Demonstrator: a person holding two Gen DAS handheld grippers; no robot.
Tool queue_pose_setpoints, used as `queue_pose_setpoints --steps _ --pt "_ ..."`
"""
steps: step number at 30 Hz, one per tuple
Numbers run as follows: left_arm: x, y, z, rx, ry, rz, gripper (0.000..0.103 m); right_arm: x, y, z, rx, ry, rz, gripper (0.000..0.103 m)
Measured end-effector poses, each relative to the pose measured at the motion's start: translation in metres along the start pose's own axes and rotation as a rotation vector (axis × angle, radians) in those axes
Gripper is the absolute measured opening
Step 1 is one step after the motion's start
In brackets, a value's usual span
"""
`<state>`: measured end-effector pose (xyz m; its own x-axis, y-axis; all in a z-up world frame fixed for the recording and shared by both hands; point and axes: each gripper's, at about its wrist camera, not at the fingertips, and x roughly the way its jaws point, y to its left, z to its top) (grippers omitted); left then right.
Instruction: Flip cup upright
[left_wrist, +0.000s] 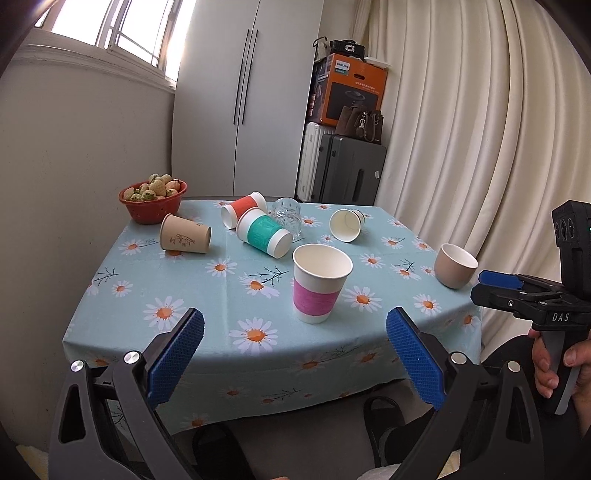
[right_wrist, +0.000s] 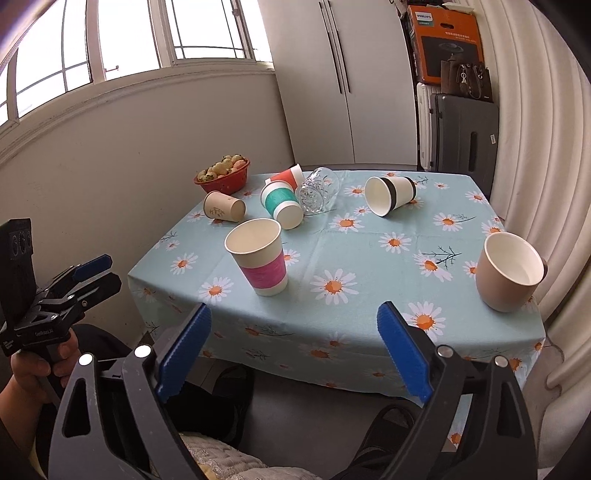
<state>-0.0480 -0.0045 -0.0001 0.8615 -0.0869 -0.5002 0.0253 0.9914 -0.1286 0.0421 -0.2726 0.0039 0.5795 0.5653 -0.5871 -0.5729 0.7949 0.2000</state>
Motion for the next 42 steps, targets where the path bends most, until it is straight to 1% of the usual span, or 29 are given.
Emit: queue_pose_setpoints --steps 2,4,9,14,25,33,42 --pt "0.001 -0.002 -0.001 0.008 0.013 -0.028 0.097 0.0 0.003 -0.001 -0.021 0.003 -0.034 0.091" --pt "0.003 -0.002 -0.002 0.007 0.022 -0.038 0.097 0.0 0.006 -0.002 -0.044 -0.002 -0.065 0.091" --pt "0.01 -0.003 -0.003 0.011 0.051 -0.035 0.097 0.003 0.013 -0.004 -0.073 -0.008 -0.08 0.094" --pt "0.012 -0.003 -0.003 -0.002 0.054 -0.024 0.097 0.01 0.013 -0.002 -0.065 0.007 -0.066 0.095" --pt "0.024 -0.006 -0.004 0.0 0.102 0.001 0.097 0.018 0.012 -0.002 -0.051 0.037 -0.057 0.095" --pt "0.025 -0.009 -0.005 -0.001 0.106 0.003 0.097 0.021 0.016 -0.002 -0.063 0.046 -0.043 0.095" --pt "0.025 -0.009 -0.005 -0.015 0.101 0.0 0.097 0.021 0.016 -0.002 -0.062 0.047 -0.047 0.095"
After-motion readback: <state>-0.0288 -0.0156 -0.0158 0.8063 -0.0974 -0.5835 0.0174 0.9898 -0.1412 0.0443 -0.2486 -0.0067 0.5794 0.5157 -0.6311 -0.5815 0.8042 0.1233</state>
